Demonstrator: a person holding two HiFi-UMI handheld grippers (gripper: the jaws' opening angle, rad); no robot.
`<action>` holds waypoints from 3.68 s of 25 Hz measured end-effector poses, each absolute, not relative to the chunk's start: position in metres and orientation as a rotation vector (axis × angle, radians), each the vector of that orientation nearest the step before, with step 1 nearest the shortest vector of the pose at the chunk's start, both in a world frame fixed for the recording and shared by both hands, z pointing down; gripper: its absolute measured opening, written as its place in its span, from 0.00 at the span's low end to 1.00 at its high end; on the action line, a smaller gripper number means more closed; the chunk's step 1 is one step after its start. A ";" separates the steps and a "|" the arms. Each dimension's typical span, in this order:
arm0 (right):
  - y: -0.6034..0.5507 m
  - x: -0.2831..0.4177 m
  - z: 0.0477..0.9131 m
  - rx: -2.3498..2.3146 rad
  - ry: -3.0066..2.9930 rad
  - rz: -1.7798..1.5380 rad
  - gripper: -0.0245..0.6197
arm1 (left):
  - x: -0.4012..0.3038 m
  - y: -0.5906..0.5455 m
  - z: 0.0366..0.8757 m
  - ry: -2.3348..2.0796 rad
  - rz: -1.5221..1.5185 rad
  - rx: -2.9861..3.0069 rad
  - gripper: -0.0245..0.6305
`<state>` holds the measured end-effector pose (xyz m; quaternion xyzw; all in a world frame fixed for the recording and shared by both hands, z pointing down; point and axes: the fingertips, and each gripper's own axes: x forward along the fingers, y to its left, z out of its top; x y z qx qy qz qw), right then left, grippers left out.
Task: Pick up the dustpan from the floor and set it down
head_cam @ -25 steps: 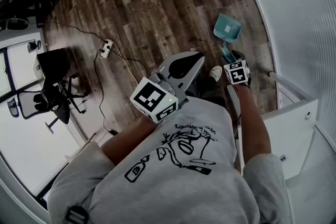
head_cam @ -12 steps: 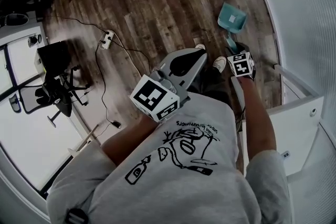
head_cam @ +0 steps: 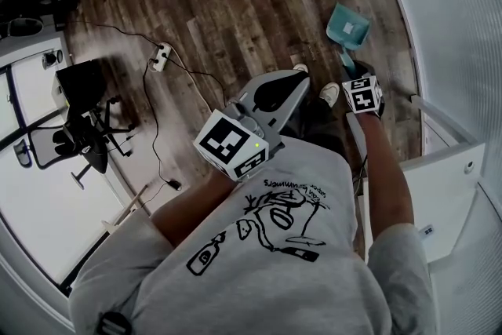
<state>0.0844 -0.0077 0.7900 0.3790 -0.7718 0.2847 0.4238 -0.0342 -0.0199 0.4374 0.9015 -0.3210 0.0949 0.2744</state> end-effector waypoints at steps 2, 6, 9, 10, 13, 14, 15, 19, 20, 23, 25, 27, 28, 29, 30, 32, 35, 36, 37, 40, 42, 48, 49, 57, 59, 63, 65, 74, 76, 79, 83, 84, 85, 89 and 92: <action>-0.010 0.084 0.785 0.959 -1.935 0.710 0.24 | -0.034 -0.021 0.435 -0.865 0.250 2.428 0.04; -0.012 0.085 0.779 0.981 -1.941 0.725 0.24 | -0.033 -0.024 0.430 -0.864 0.241 2.439 0.04; -0.015 0.089 0.775 0.995 -1.953 0.718 0.24 | -0.031 -0.025 0.429 -0.862 0.239 2.446 0.04; -0.016 0.090 0.773 1.002 -1.958 0.719 0.24 | -0.031 -0.026 0.429 -0.861 0.238 2.447 0.04; -0.019 0.093 0.765 1.018 -1.968 0.719 0.24 | -0.030 -0.027 0.425 -0.860 0.231 2.452 0.04; -0.019 0.093 0.762 1.021 -1.969 0.719 0.24 | -0.029 -0.027 0.424 -0.860 0.227 2.454 0.04; -0.019 0.094 0.758 1.024 -1.969 0.719 0.24 | -0.029 -0.027 0.424 -0.860 0.224 2.456 0.04; -0.017 0.098 0.746 1.033 -1.970 0.718 0.24 | -0.025 -0.030 0.419 -0.856 0.206 2.464 0.04; -0.017 0.099 0.741 1.036 -1.972 0.718 0.24 | -0.025 -0.031 0.416 -0.856 0.200 2.467 0.04; -0.014 0.100 0.731 1.036 -1.976 0.720 0.24 | -0.023 -0.032 0.411 -0.854 0.181 2.476 0.04; -0.012 0.099 0.728 1.027 -1.977 0.715 0.24 | -0.021 -0.033 0.411 -0.852 0.173 2.481 0.04; -0.013 0.102 0.723 1.029 -1.980 0.709 0.24 | -0.017 -0.034 0.411 -0.847 0.164 2.486 0.04; -0.013 0.104 0.718 1.035 -1.982 0.705 0.24 | -0.015 -0.035 0.410 -0.844 0.157 2.491 0.04; -0.013 0.105 0.713 1.042 -1.985 0.702 0.24 | -0.013 -0.035 0.407 -0.841 0.149 2.497 0.04; -0.013 0.105 0.707 1.047 -1.988 0.701 0.24 | -0.013 -0.035 0.404 -0.839 0.141 2.505 0.04; -0.012 0.104 0.696 1.053 -1.996 0.700 0.24 | -0.013 -0.036 0.399 -0.841 0.128 2.516 0.04; -0.012 0.103 0.684 1.044 -2.014 0.688 0.24 | -0.010 -0.037 0.395 -0.842 0.121 2.530 0.04; -0.012 0.102 0.679 1.039 -2.021 0.682 0.24 | -0.009 -0.036 0.393 -0.839 0.122 2.535 0.04; -0.012 0.101 0.673 1.035 -2.026 0.677 0.24 | -0.008 -0.036 0.392 -0.836 0.123 2.539 0.04; -0.015 0.099 0.653 1.035 -2.045 0.665 0.24 | -0.007 -0.036 0.387 -0.832 0.125 2.556 0.04; -0.016 0.098 0.639 1.041 -2.057 0.658 0.24 | -0.006 -0.037 0.384 -0.836 0.122 2.560 0.04; -0.019 0.097 0.603 1.065 -2.082 0.671 0.24 | -0.003 -0.043 0.373 -0.842 0.106 2.582 0.04; -0.019 0.098 0.597 1.071 -2.086 0.669 0.24 | -0.003 -0.045 0.371 -0.842 0.102 2.588 0.04; -0.021 0.106 0.553 1.106 -2.103 0.623 0.24 | -0.004 -0.061 0.353 -0.869 0.082 2.629 0.04; -0.022 0.110 0.539 1.120 -2.105 0.611 0.24 | -0.004 -0.065 0.349 -0.873 0.078 2.639 0.04; -0.025 0.116 0.505 1.154 -2.116 0.583 0.24 | -0.004 -0.070 0.343 -0.888 0.067 2.651 0.04; -0.027 0.119 0.489 1.165 -2.126 0.566 0.24 | -0.002 -0.073 0.340 -0.893 0.061 2.659 0.04; -0.033 0.123 0.414 1.218 -2.162 0.496 0.24 | 0.000 -0.085 0.320 -0.898 0.032 2.691 0.04; -0.035 0.124 0.396 1.230 -2.175 0.479 0.24 | 0.000 -0.086 0.315 -0.898 0.021 2.697 0.04; -0.033 0.125 0.371 1.252 -2.197 0.453 0.24 | 0.000 -0.085 0.307 -0.896 0.007 2.707 0.04; -0.032 0.119 0.348 1.257 -2.224 0.417 0.24 | -0.001 -0.087 0.299 -0.905 -0.014 2.718 0.04; -0.032 0.117 0.344 1.252 -2.230 0.407 0.24 | -0.001 -0.087 0.297 -0.905 -0.019 2.720 0.04; -0.031 0.115 0.339 1.248 -2.236 0.398 0.24 | -0.001 -0.088 0.296 -0.905 -0.022 2.724 0.04; -0.031 0.109 0.324 1.243 -2.253 0.369 0.24 | -0.001 -0.088 0.290 -0.902 -0.029 2.736 0.04; -0.031 0.106 0.316 1.238 -2.266 0.351 0.24 | -0.001 -0.089 0.287 -0.901 -0.033 2.738 0.04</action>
